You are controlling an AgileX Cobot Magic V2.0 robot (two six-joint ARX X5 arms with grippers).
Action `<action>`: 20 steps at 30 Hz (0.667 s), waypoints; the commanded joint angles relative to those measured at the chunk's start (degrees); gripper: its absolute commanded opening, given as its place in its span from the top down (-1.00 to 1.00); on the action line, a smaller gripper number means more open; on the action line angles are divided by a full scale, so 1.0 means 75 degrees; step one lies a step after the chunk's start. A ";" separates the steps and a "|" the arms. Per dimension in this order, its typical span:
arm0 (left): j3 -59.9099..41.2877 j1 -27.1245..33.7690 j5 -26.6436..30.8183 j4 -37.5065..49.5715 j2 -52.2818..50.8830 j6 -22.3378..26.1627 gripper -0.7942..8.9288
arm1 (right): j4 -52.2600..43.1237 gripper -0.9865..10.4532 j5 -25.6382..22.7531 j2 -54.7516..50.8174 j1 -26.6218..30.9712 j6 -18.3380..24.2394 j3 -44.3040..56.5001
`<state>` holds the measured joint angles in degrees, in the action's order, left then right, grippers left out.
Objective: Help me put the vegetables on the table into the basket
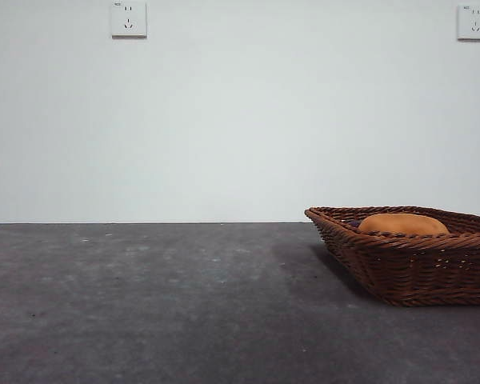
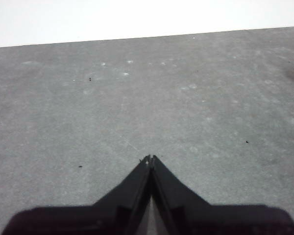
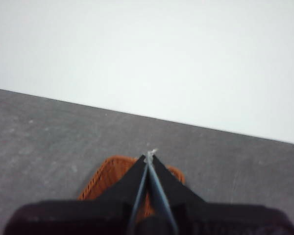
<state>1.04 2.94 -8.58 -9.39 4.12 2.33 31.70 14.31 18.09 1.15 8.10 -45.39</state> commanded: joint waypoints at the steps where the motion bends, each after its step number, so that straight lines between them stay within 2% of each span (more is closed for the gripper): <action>1: -0.0070 0.0020 -0.0052 0.0026 0.0003 -0.0029 0.84 | -0.0545 0.83 -0.0187 -0.0460 0.0006 -0.0169 0.1343; 10: -0.0070 0.0020 -0.0052 0.0026 0.0003 -0.0029 0.84 | -0.1052 0.83 -0.0318 -0.1233 0.0006 -0.0277 0.3853; 20: -0.0070 0.0020 -0.0052 0.0026 0.0003 -0.0029 0.84 | -0.1052 0.83 -0.0315 -0.1845 0.0000 -0.0274 0.4887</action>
<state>1.04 2.94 -8.58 -9.39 4.12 2.33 24.23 11.97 4.71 1.15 6.66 -9.52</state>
